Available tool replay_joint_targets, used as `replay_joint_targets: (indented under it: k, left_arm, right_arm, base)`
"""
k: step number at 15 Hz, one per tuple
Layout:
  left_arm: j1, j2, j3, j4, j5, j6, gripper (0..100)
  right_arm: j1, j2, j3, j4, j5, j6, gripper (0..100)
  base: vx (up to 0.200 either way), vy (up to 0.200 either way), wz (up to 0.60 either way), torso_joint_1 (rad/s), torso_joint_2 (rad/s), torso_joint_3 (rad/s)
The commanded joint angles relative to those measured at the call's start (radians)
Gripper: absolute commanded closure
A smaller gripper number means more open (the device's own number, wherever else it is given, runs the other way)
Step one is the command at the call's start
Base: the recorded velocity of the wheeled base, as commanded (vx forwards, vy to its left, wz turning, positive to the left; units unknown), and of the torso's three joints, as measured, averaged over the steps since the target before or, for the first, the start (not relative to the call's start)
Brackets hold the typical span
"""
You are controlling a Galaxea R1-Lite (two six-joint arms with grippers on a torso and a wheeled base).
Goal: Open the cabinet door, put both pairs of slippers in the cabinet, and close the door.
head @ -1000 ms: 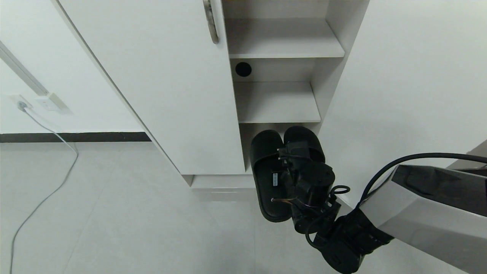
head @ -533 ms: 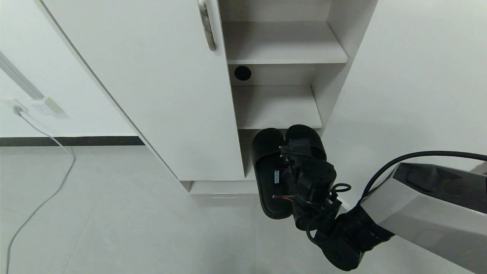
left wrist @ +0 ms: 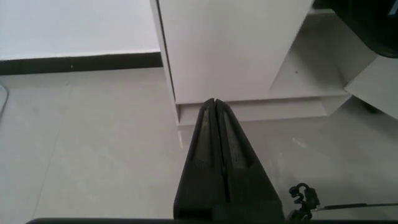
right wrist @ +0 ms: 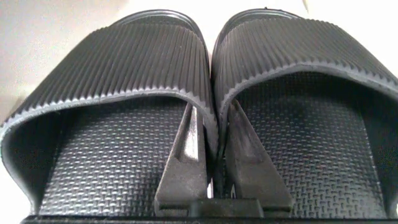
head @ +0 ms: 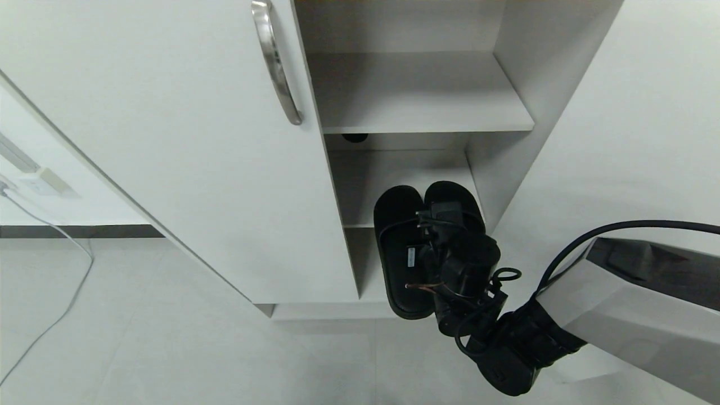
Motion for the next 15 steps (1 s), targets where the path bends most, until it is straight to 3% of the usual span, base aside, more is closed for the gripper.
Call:
replay_joint_targets:
  k: [1,7,15]
  left_arm:
    - [-0.001,0.001,0.000,-0.001,0.000,-0.001,100]
    - [-0.001,0.001,0.000,-0.001,0.000,-0.003,100]
    - [0.001,0.001,0.000,-0.001,-0.001,-0.003,100]
  right_arm:
    - [0.000,0.002,-0.007,0.016,-0.001,0.002,100]
    - [-0.037,0.043,-0.135,0.103,0.001,0.030,100]
    - [-0.107,0.137,-0.450,0.306,0.001,0.066,100]
  base:
    - [0.000,0.000,0.00,0.000,0.00,0.000]
    - [0.000,0.000,0.00,0.000,0.00,0.000]
    - [0.000,0.000,0.00,0.000,0.00,0.000]
